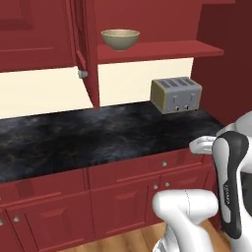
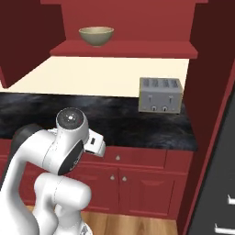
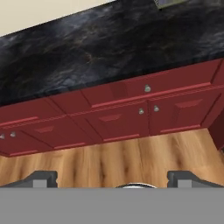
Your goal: Move the bowls from the cabinet to the plates on the dining table.
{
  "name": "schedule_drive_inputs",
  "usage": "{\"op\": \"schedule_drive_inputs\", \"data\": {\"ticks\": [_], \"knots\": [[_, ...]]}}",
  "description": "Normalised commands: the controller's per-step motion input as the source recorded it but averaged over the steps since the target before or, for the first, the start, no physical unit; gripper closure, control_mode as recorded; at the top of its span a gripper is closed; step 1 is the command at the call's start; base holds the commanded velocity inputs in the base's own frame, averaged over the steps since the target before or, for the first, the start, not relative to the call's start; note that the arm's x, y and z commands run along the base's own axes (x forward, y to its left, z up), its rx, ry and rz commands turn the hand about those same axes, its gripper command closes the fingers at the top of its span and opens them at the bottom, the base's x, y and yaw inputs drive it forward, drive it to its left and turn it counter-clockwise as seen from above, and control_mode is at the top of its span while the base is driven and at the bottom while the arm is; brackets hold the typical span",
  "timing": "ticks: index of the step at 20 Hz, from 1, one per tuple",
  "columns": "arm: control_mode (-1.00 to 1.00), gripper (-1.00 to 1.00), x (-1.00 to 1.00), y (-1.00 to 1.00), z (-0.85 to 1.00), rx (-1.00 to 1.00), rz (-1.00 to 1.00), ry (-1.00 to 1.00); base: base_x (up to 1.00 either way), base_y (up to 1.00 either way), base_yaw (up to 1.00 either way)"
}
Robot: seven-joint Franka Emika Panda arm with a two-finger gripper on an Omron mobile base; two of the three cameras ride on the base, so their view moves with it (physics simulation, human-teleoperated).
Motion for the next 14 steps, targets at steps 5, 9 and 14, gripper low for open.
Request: {"op": "schedule_drive_inputs", "data": {"ticks": [5, 9, 14], "knots": [[1.00, -1.00, 0.00, 0.00, 0.00, 0.00, 0.00, 0.00, 0.65, -0.02, 0.01], [1.00, -1.00, 0.00, 0.00, 0.00, 0.00, 0.00, 0.00, 0.63, -0.11, 0.00], [1.00, -1.00, 0.00, 0.00, 0.00, 0.00, 0.00, 0.00, 0.57, -0.26, 0.01]]}}
